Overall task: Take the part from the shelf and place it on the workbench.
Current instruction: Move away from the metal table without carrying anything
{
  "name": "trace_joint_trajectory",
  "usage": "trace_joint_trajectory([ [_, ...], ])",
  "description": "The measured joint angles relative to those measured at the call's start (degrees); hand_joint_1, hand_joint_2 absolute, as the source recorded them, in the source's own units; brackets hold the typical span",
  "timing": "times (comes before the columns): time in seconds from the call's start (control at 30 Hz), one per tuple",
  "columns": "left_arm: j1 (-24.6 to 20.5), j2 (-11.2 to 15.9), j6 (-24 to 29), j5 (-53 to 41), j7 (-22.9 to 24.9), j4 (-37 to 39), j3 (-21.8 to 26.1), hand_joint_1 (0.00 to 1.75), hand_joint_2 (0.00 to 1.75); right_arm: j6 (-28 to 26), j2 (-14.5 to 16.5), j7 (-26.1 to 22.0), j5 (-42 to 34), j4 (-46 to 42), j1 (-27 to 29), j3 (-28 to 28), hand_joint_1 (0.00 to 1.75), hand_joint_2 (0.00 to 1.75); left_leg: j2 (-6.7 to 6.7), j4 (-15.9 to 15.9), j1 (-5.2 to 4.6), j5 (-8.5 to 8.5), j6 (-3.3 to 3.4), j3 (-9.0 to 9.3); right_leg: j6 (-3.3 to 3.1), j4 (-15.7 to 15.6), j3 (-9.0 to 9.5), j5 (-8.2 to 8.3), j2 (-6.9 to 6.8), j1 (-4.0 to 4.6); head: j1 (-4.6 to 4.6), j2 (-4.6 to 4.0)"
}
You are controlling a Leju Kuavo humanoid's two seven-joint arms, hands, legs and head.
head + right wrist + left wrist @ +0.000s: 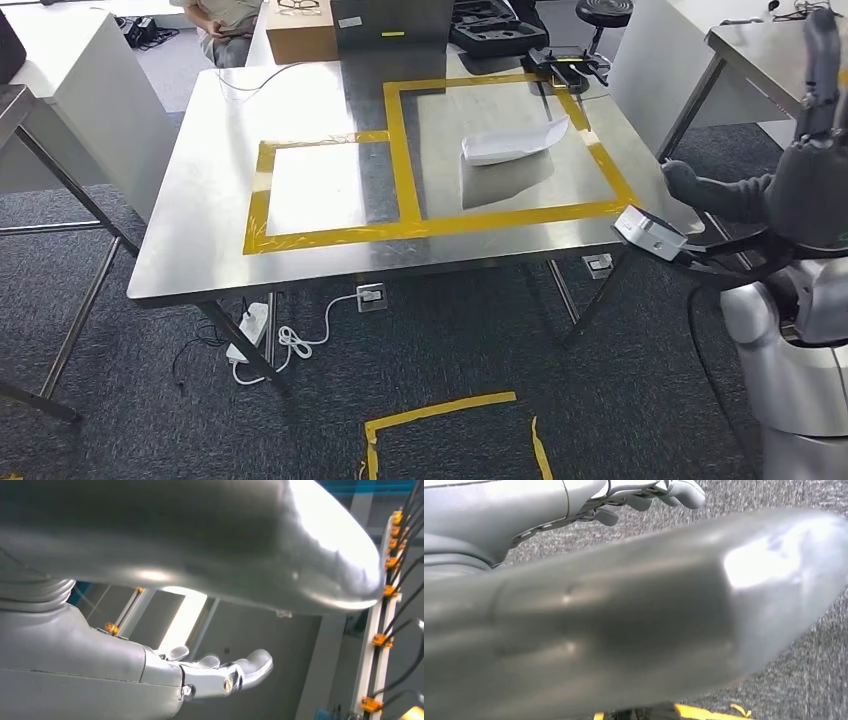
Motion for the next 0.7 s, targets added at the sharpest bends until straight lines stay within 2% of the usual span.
trace_joint_trajectory([
  [0.03, 0.1, 0.0, 0.0, 0.0, -0.2, 0.0, 0.1, 0.00, 0.00, -0.2, -0.1, -0.1, -0.2, -0.1, 0.4, -0.2, 0.00, 0.00, -0.09, 0.3, 0.01, -0.60, -0.26, -0.29, -0.28, -0.3, -0.29, 0.62, -0.07, -0.15, 0.03, 0.00],
  [0.07, 0.1, 0.0, 0.0, -0.1, -0.4, 0.0, 0.1, 0.00, 0.00, -0.6, -0.2, -0.3, -0.4, -0.2, 0.8, -0.6, 0.00, 0.00, -0.18, 1.4, 0.05, -2.32, -0.59, -0.84, -0.56, -0.6, -0.77, 1.39, -0.14, -0.35, -0.01, 0.00],
  [0.1, 0.2, 0.0, 0.0, -0.1, -0.6, 0.0, 0.2, 0.00, 0.00, -0.9, -0.4, -0.5, -0.7, -0.5, 1.4, -1.0, 0.00, 0.00, -0.27, 3.7, 0.17, -5.02, -0.92, -1.59, -0.74, -0.7, -1.41, 2.20, -0.20, -0.55, -0.07, 0.00],
  [0.17, 0.2, -0.1, 0.0, -0.2, -0.9, 0.0, 0.2, 0.00, 0.00, -1.5, -0.8, -0.8, -1.2, -1.0, 2.8, -1.7, 0.00, 0.00, -0.34, 10.6, 0.53, -10.90, -1.58, -3.21, -0.80, -0.7, -3.09, 3.68, -0.21, -0.72, -0.19, 0.00],
  [0.2, 0.2, 0.0, 0.0, -0.2, -1.0, 0.0, 0.2, 0.00, 0.00, -1.6, -0.9, -0.9, -1.4, -1.2, 3.4, -2.0, 0.00, 0.00, -0.34, 14.0, 0.71, -12.26, -1.86, -3.57, -0.68, -0.6, -3.95, 4.39, -0.20, -0.81, -0.18, 0.00],
  [0.23, 0.2, 0.0, 0.0, -0.2, -1.0, 0.0, 0.2, 0.00, 0.00, -1.6, -1.1, -0.9, -1.4, -1.3, 3.9, -2.2, 0.00, 0.00, -0.33, 16.1, 0.86, -12.19, -2.09, -3.30, -0.51, -0.5, -4.84, 5.06, -0.20, -0.91, -0.19, 0.00],
  [0.27, 0.2, 0.0, 0.0, -0.2, -1.0, 0.0, 0.3, 0.00, 0.00, -1.6, -1.2, -0.9, -1.5, -1.4, 4.3, -2.4, 0.00, 0.00, -0.33, 16.3, 1.00, -11.01, -2.27, -2.08, -0.28, -0.4, -5.75, 5.70, -0.19, -1.05, -0.19, 0.00],
  [0.3, 0.2, 0.0, 0.0, -0.2, -1.0, 0.0, 0.3, 0.00, 0.00, -1.7, -1.3, -0.9, -1.5, -1.4, 4.6, -2.5, 0.00, 0.00, -0.33, 14.4, 1.13, -9.48, -2.40, 0.17, 0.00, -0.1, -6.68, 6.27, -0.19, -1.20, -0.20, 0.00],
  [0.33, 0.1, 0.0, 0.0, -0.2, -1.0, 0.0, 0.4, 0.00, 0.00, -1.7, -1.5, -1.0, -1.6, -1.6, 4.8, -2.7, 0.00, 0.00, -0.36, 10.7, 1.27, -8.70, -2.48, 3.22, 0.32, 0.2, -7.47, 6.76, -0.21, -1.32, -0.20, 0.00],
  [0.37, 0.1, 0.0, -0.1, -0.3, -1.0, 0.0, 0.4, 0.00, 0.00, -1.8, -1.6, -1.0, -1.6, -1.8, 5.0, -3.0, 0.00, 0.00, -0.44, 6.2, 1.27, -8.89, -2.46, 6.53, 0.68, 0.5, -8.11, 7.16, -0.22, -1.38, -0.19, 0.00],
  [0.4, 0.0, 0.0, -0.1, -0.3, -1.1, 0.0, 0.4, 0.00, 0.00, -1.9, -1.7, -1.0, -1.6, -2.1, 5.1, -3.2, 0.00, 0.00, -0.54, 2.7, 1.20, -9.55, -2.26, 8.91, 1.07, 0.7, -8.47, 7.57, -0.27, -1.39, -0.17, 0.00],
  [0.43, 0.0, 0.0, -0.2, -0.4, -1.2, 0.0, 0.4, 0.00, 0.00, -2.0, -1.9, -1.0, -1.6, -2.4, 5.2, -3.4, 0.00, 0.00, -0.64, 0.5, 1.07, -10.37, -1.98, 10.20, 1.45, 0.8, -8.62, 7.98, -0.30, -1.36, -0.17, 0.00],
  [0.47, 0.0, 0.0, -0.2, -0.5, -1.3, 0.0, 0.4, 0.00, 0.00, -2.1, -2.0, -1.0, -1.6, -2.6, 5.4, -3.6, 0.00, 0.00, -0.70, -0.3, 0.86, -10.61, -1.57, 10.52, 1.86, 0.6, -8.68, 8.45, -0.33, -1.38, -0.15, 0.00],
  [0.5, 0.0, 0.0, -0.2, -0.6, -1.4, 0.0, 0.4, 0.00, 0.00, -2.1, -2.1, -1.1, -1.6, -2.7, 5.5, -3.7, 0.00, 0.00, -0.66, -0.3, 0.83, -10.23, -1.00, 10.04, 2.27, 0.5, -8.71, 8.86, -0.32, -1.45, -0.18, 0.00],
  [0.53, 0.0, 0.0, -0.2, -0.6, -1.4, 0.0, 0.5, 0.00, 0.00, -2.2, -2.2, -1.1, -1.5, -2.8, 5.8, -3.8, 0.00, 0.00, -0.52, -0.4, 0.85, -9.78, -0.43, 9.65, 2.61, 0.7, -8.95, 8.61, -0.26, -1.54, -0.18, 0.00],
  [0.57, 0.0, 0.0, -0.2, -0.6, -1.3, 0.0, 0.5, 0.00, 0.00, -2.2, -2.4, -1.2, -1.5, -2.9, 6.0, -3.9, 0.00, 0.00, -0.36, -0.5, 0.90, -9.20, 0.14, 9.23, 2.90, 1.6, -9.49, 7.37, -0.19, -1.64, -0.17, 0.00],
  [0.6, 0.0, 0.0, -0.2, -0.6, -1.2, 0.0, 0.5, 0.00, 0.00, -2.2, -2.5, -1.2, -1.5, -2.9, 6.2, -4.0, 0.00, 0.00, -0.19, -0.6, 0.98, -8.55, 0.60, 8.68, 3.12, 3.7, -10.35, 5.16, -0.11, -1.69, -0.17, 0.00],
  [0.67, 0.0, 0.0, -0.2, -0.4, -1.0, 0.0, 0.5, 0.00, 0.00, -2.1, -2.8, -1.4, -1.5, -3.2, 6.6, -4.2, 0.00, 0.00, -0.02, -0.5, 0.86, -7.31, 1.02, 7.27, 3.39, 10.9, -12.62, -0.41, -0.03, -1.69, -0.13, 0.00],
  [0.7, 0.0, 0.0, -0.2, -0.3, -0.9, 0.0, 0.6, 0.00, 0.00, -2.1, -2.8, -1.4, -1.5, -3.2, 6.8, -4.3, 0.00, 0.00, 0.03, -0.4, 0.77, -6.72, 1.09, 6.43, 3.46, 14.5, -13.42, -2.10, -0.02, -1.68, -0.13, 0.00],
])
